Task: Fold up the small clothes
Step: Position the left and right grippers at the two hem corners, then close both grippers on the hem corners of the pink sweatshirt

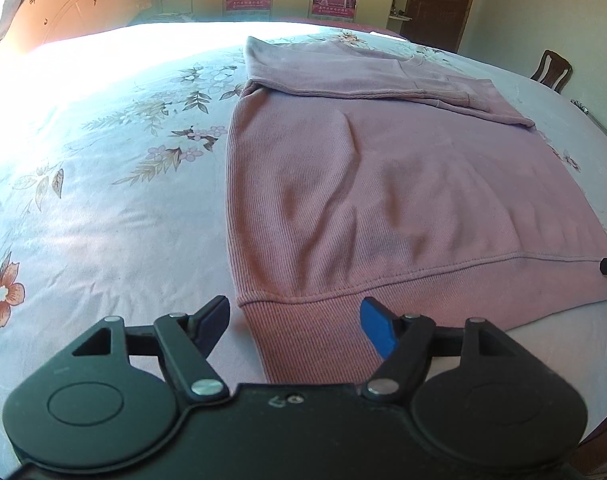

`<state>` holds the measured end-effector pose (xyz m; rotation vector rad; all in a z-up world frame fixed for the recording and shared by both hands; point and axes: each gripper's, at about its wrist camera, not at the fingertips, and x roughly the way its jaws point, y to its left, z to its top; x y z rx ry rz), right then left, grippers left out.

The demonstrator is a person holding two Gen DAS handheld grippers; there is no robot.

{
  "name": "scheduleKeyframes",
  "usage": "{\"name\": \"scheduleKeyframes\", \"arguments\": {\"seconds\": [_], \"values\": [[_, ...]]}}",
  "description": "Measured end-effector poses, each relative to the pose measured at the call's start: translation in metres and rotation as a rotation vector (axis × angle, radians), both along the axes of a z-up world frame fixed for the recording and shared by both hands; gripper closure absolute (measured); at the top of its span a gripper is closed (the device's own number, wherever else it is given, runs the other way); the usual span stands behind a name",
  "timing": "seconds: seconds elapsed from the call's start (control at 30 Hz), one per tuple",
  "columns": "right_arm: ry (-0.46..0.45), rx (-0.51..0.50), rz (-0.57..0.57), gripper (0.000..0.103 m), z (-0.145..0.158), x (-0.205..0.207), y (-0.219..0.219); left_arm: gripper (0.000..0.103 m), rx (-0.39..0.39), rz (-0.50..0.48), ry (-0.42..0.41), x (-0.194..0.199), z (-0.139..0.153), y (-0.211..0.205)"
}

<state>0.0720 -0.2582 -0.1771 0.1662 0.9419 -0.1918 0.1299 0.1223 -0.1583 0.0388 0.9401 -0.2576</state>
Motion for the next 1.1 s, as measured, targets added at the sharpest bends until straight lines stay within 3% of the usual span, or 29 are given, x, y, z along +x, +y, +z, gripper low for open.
{"name": "scheduleKeyframes", "arguments": {"seconds": [0.1,0.3,0.63,0.7,0.77,0.83,0.97,1.1], "values": [[0.002,0.009,-0.022,0.028,-0.002,-0.004,-0.008,0.04,-0.025,-0.007,0.022,-0.002,-0.005,0.003],[0.01,0.058,-0.052,0.028,-0.009,-0.013,-0.02,0.044,-0.077,0.007,0.034,-0.005,-0.009,0.008],[-0.001,0.154,-0.091,0.03,-0.013,-0.02,-0.032,0.064,-0.14,0.004,0.054,-0.004,-0.011,0.013],[-0.002,0.163,-0.087,0.038,-0.012,-0.021,-0.031,0.069,-0.144,-0.009,0.057,-0.003,-0.011,0.012],[-0.003,0.178,-0.087,0.056,-0.011,-0.02,-0.03,0.082,-0.154,-0.015,0.057,-0.002,-0.012,0.013],[0.0,0.203,-0.093,0.062,-0.01,-0.019,-0.03,0.09,-0.179,-0.013,0.065,0.001,-0.012,0.015],[0.003,0.27,-0.09,0.09,-0.005,-0.015,-0.035,0.095,-0.217,-0.014,0.063,0.007,-0.007,0.014],[-0.019,0.338,-0.082,0.092,0.004,-0.007,-0.04,0.095,-0.253,-0.025,0.022,0.014,0.007,0.008]]}}
